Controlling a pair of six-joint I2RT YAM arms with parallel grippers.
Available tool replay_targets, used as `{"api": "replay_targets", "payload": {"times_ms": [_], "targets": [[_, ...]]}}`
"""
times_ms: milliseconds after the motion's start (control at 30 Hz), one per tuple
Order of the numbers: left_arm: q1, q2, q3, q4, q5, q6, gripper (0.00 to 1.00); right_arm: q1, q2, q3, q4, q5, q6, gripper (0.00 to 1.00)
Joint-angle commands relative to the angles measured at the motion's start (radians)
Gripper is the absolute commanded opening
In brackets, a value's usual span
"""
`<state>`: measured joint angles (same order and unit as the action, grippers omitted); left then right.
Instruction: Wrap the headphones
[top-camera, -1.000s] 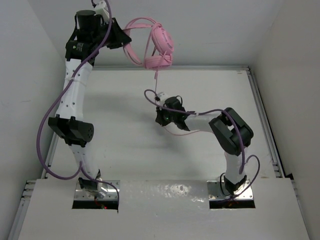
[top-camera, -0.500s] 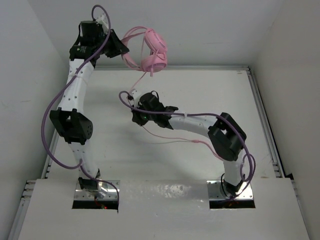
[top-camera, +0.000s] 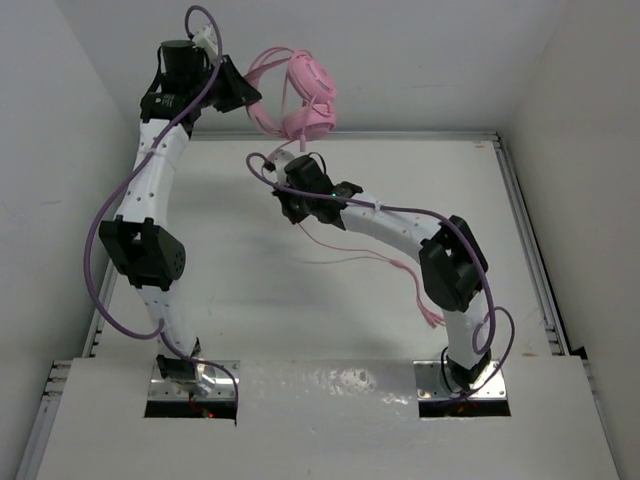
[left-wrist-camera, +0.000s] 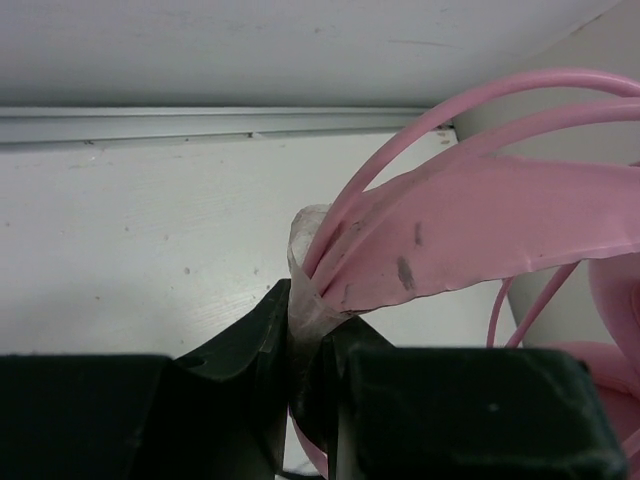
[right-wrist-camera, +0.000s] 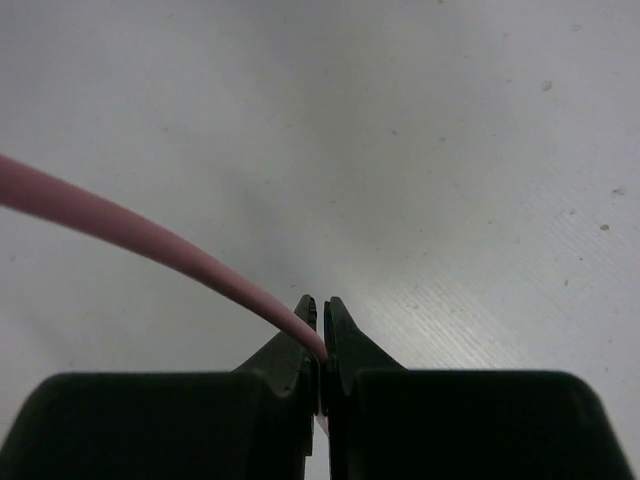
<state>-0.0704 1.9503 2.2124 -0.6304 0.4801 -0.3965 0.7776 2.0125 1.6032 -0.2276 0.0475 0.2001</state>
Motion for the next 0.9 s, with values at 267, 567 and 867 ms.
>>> {"api": "replay_targets", "payload": {"times_ms": [267,567,867], "targets": [[-0.02,-0.073,-0.255,0.182,-0.348,0.365,0.0,0.203,-0.047,0.435,-0.407,-0.349,-0.056,0.0],[-0.016,-0.085,-0.379,0.184,-0.396,0.69,0.0,0.121,-0.15,0.452,-0.803,-0.226,-0.034,0.0],[-0.017,-0.088,-0.293,0.147,-0.195,0.596,0.0,0.06,-0.186,0.355,-0.966,0.17,0.047,0.0]]}}
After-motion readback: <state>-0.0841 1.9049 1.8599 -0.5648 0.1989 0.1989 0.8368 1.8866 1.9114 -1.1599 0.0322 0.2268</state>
